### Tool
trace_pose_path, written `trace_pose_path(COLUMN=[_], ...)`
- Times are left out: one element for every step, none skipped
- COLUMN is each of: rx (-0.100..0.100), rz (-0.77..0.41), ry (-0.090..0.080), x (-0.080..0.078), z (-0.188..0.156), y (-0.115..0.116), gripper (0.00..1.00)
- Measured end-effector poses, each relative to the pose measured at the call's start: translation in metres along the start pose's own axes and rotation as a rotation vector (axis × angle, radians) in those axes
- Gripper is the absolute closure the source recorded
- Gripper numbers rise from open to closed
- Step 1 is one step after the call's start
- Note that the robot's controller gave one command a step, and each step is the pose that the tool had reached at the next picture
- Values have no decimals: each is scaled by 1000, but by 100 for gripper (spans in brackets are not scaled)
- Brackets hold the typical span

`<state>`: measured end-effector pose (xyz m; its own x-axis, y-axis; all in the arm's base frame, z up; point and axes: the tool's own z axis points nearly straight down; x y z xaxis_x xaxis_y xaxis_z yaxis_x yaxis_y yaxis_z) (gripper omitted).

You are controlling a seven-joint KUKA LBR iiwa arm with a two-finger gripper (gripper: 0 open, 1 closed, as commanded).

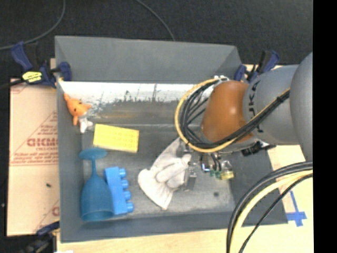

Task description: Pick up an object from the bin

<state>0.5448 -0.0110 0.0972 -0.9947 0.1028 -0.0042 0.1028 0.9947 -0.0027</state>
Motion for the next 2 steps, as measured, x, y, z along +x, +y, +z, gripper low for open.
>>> trace_pose_path(rx=[-2, -2], rz=[-65, -66], ry=[-17, -17], x=[-5, -5], z=[22, 22], y=[22, 22], gripper=[100, 100])
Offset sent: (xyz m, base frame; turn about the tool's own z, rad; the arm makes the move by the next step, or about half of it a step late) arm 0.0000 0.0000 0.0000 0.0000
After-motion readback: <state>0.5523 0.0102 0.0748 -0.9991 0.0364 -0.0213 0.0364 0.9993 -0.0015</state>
